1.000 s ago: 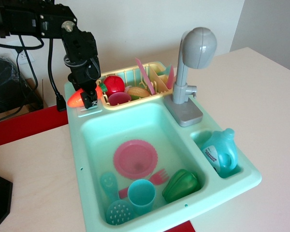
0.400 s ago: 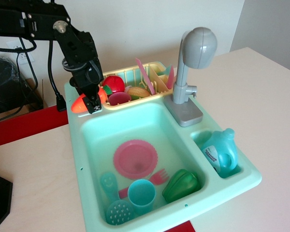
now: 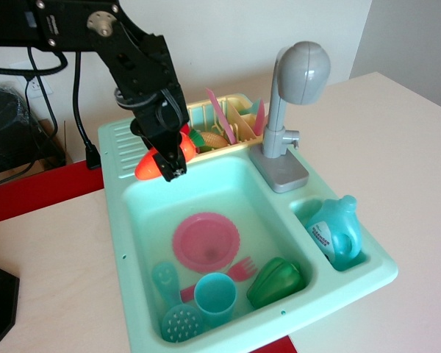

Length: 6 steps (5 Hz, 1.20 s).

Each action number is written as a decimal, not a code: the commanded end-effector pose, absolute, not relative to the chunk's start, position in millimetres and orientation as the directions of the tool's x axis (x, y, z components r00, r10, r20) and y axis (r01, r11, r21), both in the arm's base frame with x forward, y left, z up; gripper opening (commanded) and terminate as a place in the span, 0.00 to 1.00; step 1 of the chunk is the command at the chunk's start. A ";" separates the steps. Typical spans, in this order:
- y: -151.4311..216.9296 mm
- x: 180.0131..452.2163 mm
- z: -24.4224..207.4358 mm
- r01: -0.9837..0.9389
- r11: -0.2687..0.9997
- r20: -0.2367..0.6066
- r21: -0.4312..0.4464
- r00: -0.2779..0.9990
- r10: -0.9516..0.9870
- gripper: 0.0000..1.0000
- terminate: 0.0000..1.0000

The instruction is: Put carrot on plate

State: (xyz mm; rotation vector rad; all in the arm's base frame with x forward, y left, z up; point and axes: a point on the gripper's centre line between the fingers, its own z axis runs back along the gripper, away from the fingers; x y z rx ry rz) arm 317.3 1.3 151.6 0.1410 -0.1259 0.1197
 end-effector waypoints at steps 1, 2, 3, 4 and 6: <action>-43.6 333.4 146.0 -0.125 0.985 0.151 0.115 0.983 0.107 0.00 0.00; -60.8 337.2 123.6 -0.132 0.981 0.129 0.144 0.985 0.114 0.00 0.00; -56.6 334.7 105.8 -0.143 0.970 0.115 0.194 0.986 0.123 0.00 0.00; -52.9 332.5 94.9 -0.157 0.964 0.096 0.213 0.986 0.139 0.00 0.00; -39.0 330.4 82.6 -0.182 0.957 0.069 0.226 0.983 0.171 0.00 0.00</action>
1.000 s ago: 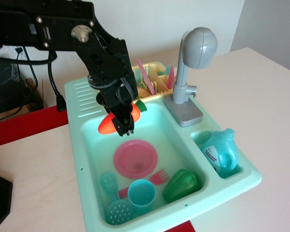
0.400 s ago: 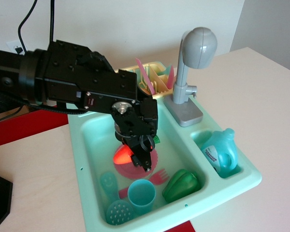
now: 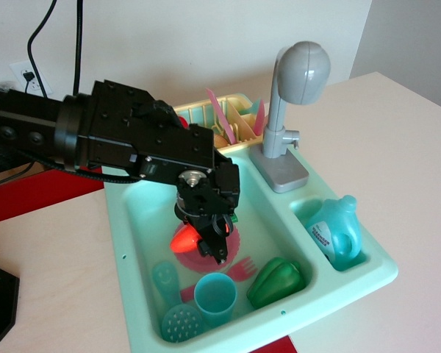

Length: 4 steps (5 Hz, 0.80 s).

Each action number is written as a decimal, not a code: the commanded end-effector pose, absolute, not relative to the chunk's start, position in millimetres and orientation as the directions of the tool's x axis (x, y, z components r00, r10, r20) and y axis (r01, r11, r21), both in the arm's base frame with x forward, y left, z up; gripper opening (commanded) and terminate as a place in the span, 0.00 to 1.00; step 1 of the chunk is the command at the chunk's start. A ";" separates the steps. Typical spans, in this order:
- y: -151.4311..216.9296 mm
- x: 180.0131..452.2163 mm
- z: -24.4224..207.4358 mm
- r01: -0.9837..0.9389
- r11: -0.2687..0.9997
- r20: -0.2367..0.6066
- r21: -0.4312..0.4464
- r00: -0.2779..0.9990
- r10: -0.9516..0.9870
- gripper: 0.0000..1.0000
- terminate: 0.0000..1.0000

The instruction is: Put carrot on plate

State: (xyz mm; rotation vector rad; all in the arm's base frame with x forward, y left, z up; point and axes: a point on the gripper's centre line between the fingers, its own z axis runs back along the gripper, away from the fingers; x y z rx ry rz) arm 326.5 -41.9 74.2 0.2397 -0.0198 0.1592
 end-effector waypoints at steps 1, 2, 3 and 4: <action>-39.4 327.9 83.6 -0.202 0.958 0.060 0.201 0.979 0.194 1.00 0.00; -40.8 322.1 102.7 -0.241 0.953 0.097 0.186 0.969 0.226 1.00 0.00; -38.2 319.1 130.4 -0.280 0.950 0.150 0.137 0.954 0.260 1.00 0.00; -28.3 314.9 160.2 -0.312 0.937 0.213 0.159 0.937 0.276 1.00 0.00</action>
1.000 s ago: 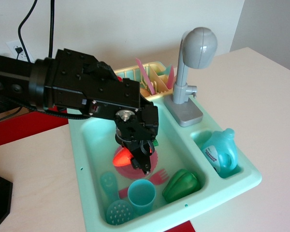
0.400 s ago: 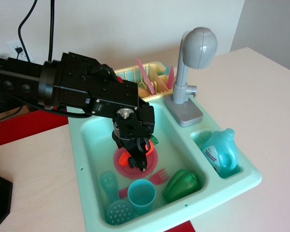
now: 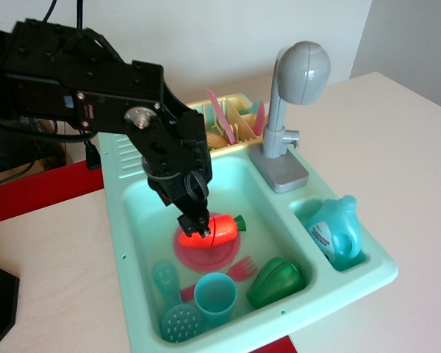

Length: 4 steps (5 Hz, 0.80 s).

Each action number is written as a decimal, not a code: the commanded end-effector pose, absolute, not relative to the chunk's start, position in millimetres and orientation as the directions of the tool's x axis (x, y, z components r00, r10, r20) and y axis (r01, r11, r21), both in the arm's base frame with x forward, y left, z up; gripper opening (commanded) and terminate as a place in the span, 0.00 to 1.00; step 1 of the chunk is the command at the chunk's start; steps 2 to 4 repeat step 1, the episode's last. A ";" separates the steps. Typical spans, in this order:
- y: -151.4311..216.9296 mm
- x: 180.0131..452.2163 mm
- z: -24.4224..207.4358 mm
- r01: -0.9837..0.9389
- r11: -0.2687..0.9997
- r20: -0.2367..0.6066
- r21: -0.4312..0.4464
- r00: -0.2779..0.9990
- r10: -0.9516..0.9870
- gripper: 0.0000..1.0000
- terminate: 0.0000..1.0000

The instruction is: Put carrot on plate

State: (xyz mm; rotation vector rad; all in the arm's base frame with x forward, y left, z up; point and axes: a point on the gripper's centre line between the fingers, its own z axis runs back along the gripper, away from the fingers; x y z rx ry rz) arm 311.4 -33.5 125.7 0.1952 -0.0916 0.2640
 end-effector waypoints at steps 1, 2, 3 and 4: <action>-18.3 306.7 177.6 -0.347 0.922 0.237 0.172 0.923 0.303 1.00 1.00; -18.3 306.7 177.6 -0.347 0.922 0.237 0.172 0.923 0.303 1.00 1.00; -18.3 306.7 177.6 -0.347 0.922 0.237 0.172 0.923 0.303 1.00 1.00; -18.3 306.7 177.6 -0.347 0.922 0.237 0.172 0.923 0.303 1.00 1.00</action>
